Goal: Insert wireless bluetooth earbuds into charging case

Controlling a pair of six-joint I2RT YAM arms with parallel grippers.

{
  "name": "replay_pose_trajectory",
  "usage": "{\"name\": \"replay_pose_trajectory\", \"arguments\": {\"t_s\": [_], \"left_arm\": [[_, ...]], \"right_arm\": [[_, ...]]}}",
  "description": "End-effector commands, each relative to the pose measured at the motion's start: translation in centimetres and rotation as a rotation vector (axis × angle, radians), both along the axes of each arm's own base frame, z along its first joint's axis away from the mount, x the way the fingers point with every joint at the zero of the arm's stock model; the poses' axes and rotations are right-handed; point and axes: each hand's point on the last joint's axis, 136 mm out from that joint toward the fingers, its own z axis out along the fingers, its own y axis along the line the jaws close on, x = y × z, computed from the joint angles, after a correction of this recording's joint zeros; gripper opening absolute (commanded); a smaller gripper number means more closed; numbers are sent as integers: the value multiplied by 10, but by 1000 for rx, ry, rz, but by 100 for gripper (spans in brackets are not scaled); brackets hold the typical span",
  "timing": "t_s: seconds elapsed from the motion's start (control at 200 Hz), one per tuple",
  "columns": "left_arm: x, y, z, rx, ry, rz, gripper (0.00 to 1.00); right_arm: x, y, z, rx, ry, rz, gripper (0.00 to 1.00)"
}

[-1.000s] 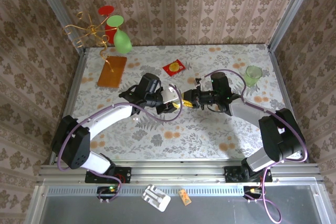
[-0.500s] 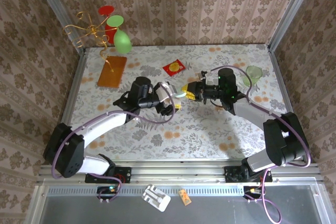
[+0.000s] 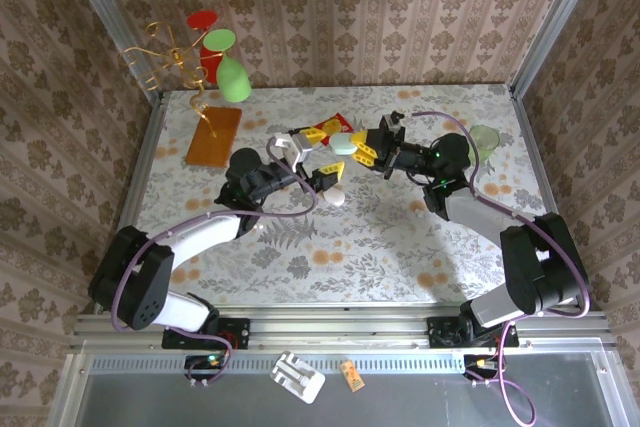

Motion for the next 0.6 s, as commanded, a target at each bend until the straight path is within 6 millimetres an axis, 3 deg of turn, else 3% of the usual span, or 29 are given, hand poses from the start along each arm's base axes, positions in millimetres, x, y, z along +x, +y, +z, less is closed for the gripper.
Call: {"name": "replay_pose_trajectory", "arguments": {"t_s": [0.0,0.205,0.595], "left_arm": [[-14,-4,34,-91,-53,-100,81],[-22,-8,45,-123,-61,-161,71],[-28,-12,46,-113,-54,-205,59]], "right_arm": [[-9,-3,22,68,-36,-1,3],[-11,2,24,70,-40,16,2],[-10,7,19,64,-33,28,0]]}}
